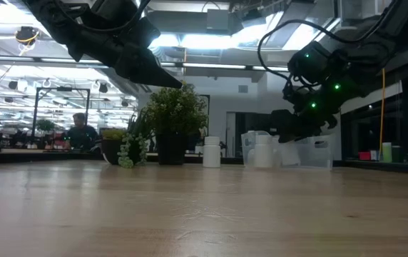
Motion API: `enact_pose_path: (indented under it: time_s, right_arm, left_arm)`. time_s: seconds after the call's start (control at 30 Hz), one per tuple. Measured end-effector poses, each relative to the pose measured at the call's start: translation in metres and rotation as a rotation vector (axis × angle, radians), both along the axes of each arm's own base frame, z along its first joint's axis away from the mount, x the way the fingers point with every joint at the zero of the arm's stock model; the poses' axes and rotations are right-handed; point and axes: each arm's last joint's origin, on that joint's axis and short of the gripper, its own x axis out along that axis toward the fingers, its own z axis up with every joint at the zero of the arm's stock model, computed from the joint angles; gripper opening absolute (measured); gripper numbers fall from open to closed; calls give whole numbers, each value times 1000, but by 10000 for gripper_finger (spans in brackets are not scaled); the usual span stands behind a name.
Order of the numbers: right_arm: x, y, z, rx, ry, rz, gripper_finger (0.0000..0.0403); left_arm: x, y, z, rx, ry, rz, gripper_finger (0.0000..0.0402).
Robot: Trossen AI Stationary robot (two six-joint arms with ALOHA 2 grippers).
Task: Pick and place pill bottles into a basket
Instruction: Put the white pill bottle into the transparent bin
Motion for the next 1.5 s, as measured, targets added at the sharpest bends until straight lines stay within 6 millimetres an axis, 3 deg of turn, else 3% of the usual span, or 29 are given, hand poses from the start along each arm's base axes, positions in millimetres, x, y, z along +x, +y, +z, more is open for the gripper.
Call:
enact_pose_path:
  time_s: [0.67,1.5]
  right_arm:
    - [0,0,0,-10,3,-9,164]
    - [-8,-15,1,-17,20,-65,157]
  left_arm:
    - [0,0,0,-16,2,6,3]
    - [0,0,0,-26,0,10,3]
